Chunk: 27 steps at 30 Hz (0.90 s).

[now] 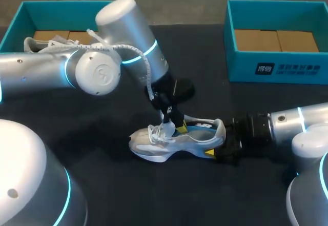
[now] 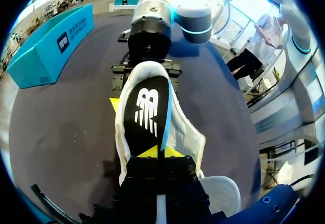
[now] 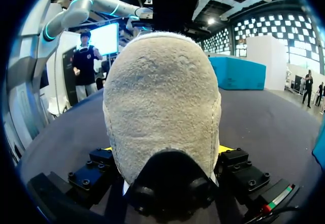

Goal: Take the shoe out of the shoebox, open the shoe tongue, remove and reinsert the insole, then place the shoe into the shoebox

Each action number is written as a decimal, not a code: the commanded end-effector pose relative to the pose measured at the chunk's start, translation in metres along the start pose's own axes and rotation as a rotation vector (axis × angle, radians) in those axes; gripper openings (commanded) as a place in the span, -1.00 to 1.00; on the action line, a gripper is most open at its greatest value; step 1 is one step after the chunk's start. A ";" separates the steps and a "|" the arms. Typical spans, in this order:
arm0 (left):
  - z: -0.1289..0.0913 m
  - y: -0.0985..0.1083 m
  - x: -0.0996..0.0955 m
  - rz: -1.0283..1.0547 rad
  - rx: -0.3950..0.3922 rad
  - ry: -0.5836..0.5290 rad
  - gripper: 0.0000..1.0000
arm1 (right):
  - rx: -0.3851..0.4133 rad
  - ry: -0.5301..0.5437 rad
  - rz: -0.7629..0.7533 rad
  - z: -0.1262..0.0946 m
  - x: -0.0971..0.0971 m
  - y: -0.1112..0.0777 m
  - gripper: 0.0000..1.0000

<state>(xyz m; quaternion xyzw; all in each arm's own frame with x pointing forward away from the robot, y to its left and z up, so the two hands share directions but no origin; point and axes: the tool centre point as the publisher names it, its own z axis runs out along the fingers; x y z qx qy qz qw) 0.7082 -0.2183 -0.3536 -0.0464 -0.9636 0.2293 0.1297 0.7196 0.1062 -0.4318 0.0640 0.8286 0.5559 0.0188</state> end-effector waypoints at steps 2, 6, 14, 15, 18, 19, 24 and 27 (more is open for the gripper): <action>-0.007 -0.003 0.004 0.004 0.041 0.029 -1.00 | 0.006 -0.001 0.001 0.002 0.001 0.000 -1.00; -0.012 -0.004 0.003 0.003 0.083 0.064 -1.00 | 0.006 -0.001 0.001 0.002 0.001 0.000 -1.00; -0.013 0.003 -0.002 -0.009 0.089 0.067 -1.00 | 0.006 -0.001 0.001 0.002 0.001 0.000 -1.00; -0.013 0.003 -0.002 -0.009 0.090 0.067 -1.00 | 0.006 -0.001 0.001 0.002 0.001 0.000 -1.00; -0.009 0.001 0.000 0.001 0.068 0.050 -1.00 | 0.006 -0.001 0.001 0.002 0.001 0.000 -1.00; -0.008 0.000 0.001 0.005 0.063 0.041 -1.00 | 0.006 -0.001 0.001 0.002 0.001 0.000 -1.00; -0.009 -0.010 0.006 0.029 0.060 0.020 -0.55 | 0.006 -0.001 0.001 0.002 0.001 0.000 -1.00; -0.011 -0.018 0.009 0.048 0.053 -0.014 -0.22 | 0.006 -0.001 0.001 0.002 0.001 0.000 -1.00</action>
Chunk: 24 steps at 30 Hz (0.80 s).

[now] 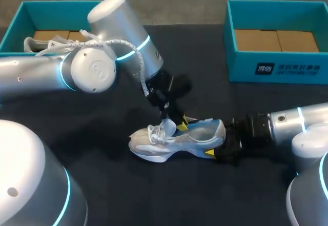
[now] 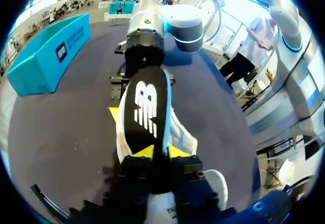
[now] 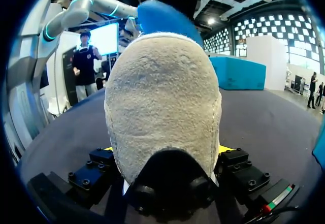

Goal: Take the shoe out of the shoebox, open the shoe tongue, remove and reinsert the insole, then place the shoe into the shoebox

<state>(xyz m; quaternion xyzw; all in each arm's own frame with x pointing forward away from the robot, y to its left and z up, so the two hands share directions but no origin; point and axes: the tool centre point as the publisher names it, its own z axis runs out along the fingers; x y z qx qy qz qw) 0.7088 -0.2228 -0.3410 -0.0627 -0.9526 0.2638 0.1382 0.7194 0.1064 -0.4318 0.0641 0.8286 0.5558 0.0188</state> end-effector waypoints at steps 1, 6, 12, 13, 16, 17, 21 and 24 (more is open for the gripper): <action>-0.001 -0.011 0.009 0.018 -0.017 -0.043 -0.19 | 0.006 0.000 0.001 0.002 0.001 0.000 -1.00; -0.005 -0.022 0.017 0.055 -0.022 -0.088 -0.11 | 0.006 0.000 0.001 0.002 0.001 0.000 -1.00; -0.003 -0.030 0.024 0.082 -0.034 -0.177 -0.12 | 0.006 0.000 0.001 0.002 0.001 0.000 -1.00; -0.003 -0.031 0.025 0.080 -0.028 -0.189 -0.11 | 0.006 0.000 0.001 0.002 0.001 0.000 -1.00; -0.002 -0.032 0.026 0.079 -0.017 -0.243 -0.06 | 0.006 0.000 0.001 0.002 0.001 0.000 -1.00; -0.002 -0.033 0.027 0.082 -0.016 -0.256 -0.06 | 0.006 0.000 0.001 0.002 0.001 0.000 -1.00; 0.002 -0.035 0.029 0.083 -0.009 -0.343 -0.03 | 0.006 0.000 0.001 0.002 0.001 0.000 -1.00; 0.006 -0.034 0.028 0.071 -0.003 -0.396 0.02 | 0.006 0.000 0.001 0.002 0.001 0.000 -1.00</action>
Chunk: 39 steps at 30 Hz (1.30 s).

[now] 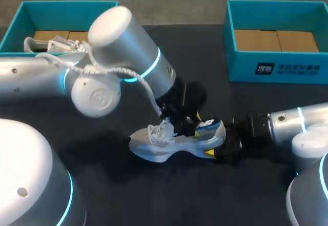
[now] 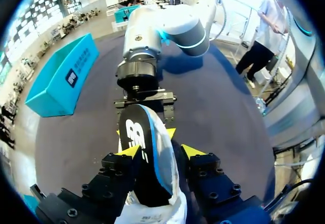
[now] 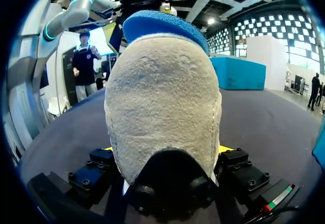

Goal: Take the shoe out of the shoebox, open the shoe tongue, remove and reinsert the insole, then place the shoe into the shoebox

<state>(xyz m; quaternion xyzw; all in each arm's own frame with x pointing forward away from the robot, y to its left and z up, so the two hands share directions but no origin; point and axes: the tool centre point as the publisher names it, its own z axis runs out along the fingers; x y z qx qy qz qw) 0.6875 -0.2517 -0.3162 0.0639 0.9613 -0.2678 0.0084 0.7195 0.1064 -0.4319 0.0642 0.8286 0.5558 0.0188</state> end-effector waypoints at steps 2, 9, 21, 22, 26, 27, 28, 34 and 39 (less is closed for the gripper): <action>0.007 0.005 0.007 -0.018 0.002 -0.140 0.04 | 0.006 0.000 0.001 0.002 0.001 0.000 -1.00; 0.015 0.005 0.003 -0.031 -0.012 -0.183 -0.02 | 0.006 0.000 0.001 0.002 0.001 0.000 -1.00; 0.027 0.001 -0.011 -0.032 -0.038 -0.276 -0.03 | 0.006 0.000 0.001 0.002 0.001 0.000 -1.00; 0.028 0.000 -0.012 -0.031 -0.041 -0.287 -0.04 | 0.006 0.000 0.001 0.002 0.001 0.000 -1.00; 0.030 -0.002 -0.016 -0.035 -0.043 -0.297 -0.07 | 0.006 0.000 0.001 0.002 0.001 0.000 -1.00; 0.031 -0.002 -0.017 -0.036 -0.046 -0.304 -0.08 | 0.006 0.000 0.001 0.002 0.001 0.000 -1.00; 0.032 -0.002 -0.018 -0.035 -0.052 -0.319 -0.09 | 0.006 0.000 0.001 0.002 0.001 0.000 -1.00; 0.035 0.000 -0.025 -0.052 -0.064 -0.347 -0.11 | 0.006 0.000 0.001 0.002 0.001 0.000 -1.00; 0.035 0.003 -0.031 -0.077 -0.062 -0.366 -0.16 | 0.006 0.000 0.001 0.002 0.001 0.000 -1.00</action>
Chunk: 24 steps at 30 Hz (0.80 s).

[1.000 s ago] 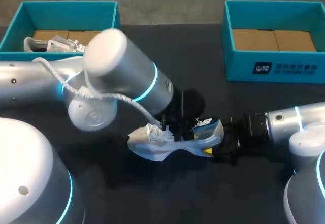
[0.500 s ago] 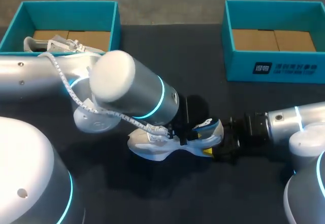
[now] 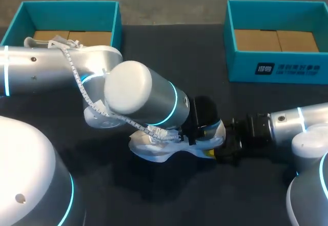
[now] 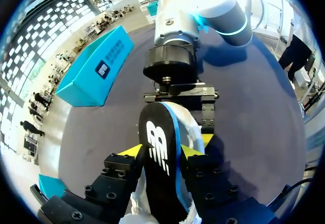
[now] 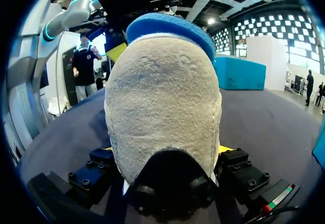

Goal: Take the shoe out of the shoebox, open the shoe tongue, remove and reinsert the insole, then place the shoe into the shoebox

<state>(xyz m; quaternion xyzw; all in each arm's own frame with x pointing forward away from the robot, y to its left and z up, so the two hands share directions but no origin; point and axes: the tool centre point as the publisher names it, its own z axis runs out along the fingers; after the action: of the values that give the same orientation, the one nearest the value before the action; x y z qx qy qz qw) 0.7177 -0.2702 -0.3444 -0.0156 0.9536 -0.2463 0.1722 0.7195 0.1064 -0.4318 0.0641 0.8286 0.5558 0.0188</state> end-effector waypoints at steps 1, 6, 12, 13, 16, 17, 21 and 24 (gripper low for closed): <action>0.002 0.000 -0.001 -0.020 -0.004 -0.013 -0.18 | 0.006 0.000 0.001 0.002 0.001 0.000 -1.00; 0.005 0.001 -0.005 -0.039 -0.009 -0.023 -0.51 | 0.006 0.000 0.001 0.002 0.001 0.000 -1.00; 0.000 0.002 -0.005 -0.047 -0.001 -0.012 -1.00 | 0.006 0.000 0.001 0.002 0.001 0.000 -1.00; -0.001 0.001 -0.005 -0.048 0.003 -0.005 -1.00 | 0.006 0.000 0.001 0.002 0.001 0.000 -1.00; -0.004 0.000 -0.005 -0.055 0.014 0.027 -1.00 | 0.006 0.000 0.001 0.002 0.001 0.000 -1.00; -0.005 0.000 -0.004 -0.058 0.019 0.048 -1.00 | 0.006 0.000 0.001 0.002 0.001 0.000 -1.00; -0.011 -0.005 -0.003 -0.064 0.042 0.096 -1.00 | 0.006 0.000 0.001 0.002 0.001 0.000 -1.00; -0.015 -0.009 0.000 -0.060 0.058 0.119 -1.00 | 0.006 0.000 0.001 0.002 0.001 0.000 -1.00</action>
<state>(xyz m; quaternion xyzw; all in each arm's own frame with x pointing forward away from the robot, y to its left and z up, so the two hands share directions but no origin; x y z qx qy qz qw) 0.7105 -0.2783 -0.3300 -0.0321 0.9532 -0.2737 0.1244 0.7194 0.1063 -0.4319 0.0642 0.8286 0.5558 0.0188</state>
